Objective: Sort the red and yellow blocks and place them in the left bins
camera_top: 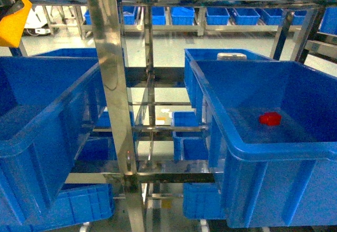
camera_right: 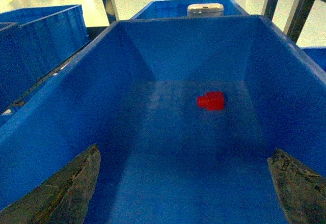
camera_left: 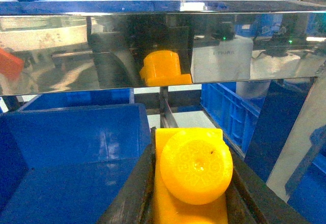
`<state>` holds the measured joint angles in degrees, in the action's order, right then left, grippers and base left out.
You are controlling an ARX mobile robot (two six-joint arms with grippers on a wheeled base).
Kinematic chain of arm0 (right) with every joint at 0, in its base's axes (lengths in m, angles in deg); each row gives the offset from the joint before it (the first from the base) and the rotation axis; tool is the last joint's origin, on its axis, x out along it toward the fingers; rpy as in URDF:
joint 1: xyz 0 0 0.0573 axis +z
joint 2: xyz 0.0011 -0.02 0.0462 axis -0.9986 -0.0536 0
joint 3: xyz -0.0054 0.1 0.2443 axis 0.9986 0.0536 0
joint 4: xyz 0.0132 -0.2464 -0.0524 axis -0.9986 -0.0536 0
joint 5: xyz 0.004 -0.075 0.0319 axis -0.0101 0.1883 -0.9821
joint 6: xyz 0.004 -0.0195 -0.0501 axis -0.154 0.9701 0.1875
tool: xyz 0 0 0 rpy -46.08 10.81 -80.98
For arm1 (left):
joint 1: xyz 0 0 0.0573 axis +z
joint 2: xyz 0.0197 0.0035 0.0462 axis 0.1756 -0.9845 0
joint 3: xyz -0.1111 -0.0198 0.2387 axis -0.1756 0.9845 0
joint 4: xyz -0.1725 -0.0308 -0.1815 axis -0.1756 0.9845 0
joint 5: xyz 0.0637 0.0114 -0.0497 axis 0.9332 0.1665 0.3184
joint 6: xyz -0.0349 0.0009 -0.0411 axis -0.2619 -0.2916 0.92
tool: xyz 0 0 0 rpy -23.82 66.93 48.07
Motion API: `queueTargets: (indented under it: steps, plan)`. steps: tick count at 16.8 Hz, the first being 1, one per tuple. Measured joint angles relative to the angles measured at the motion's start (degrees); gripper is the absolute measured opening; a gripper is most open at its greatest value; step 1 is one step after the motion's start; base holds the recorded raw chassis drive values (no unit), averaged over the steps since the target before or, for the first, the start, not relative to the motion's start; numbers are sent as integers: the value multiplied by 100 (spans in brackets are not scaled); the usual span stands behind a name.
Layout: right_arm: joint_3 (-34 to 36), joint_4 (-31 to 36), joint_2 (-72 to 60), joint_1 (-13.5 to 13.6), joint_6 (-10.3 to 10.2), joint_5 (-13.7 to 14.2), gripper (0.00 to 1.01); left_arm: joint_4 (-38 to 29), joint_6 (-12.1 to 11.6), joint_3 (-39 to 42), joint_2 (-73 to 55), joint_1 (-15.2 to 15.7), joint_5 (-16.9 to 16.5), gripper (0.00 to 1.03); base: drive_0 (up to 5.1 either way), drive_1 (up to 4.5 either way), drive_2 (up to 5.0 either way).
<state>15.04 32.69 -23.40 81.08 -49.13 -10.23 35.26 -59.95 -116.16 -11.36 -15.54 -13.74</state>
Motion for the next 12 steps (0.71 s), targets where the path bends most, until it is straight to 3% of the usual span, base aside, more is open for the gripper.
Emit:
queueTargets:
  steps: [2, 7, 9, 12]
  plan:
    - [577, 26, 669, -72, 105, 208, 98, 4, 0, 0, 0, 0, 0, 26, 0, 0, 0]
    - [612, 0, 638, -96, 153, 236, 98, 66, 0, 0, 0, 20, 17, 26, 0, 0, 0]
    - [612, 0, 638, -96, 153, 236, 98, 125, 2, 116, 2, 216, 52, 26, 0, 0, 0]
    - [612, 0, 638, -96, 153, 236, 98, -90, 37, 179, -409, 756, -4, 26, 0, 0, 0]
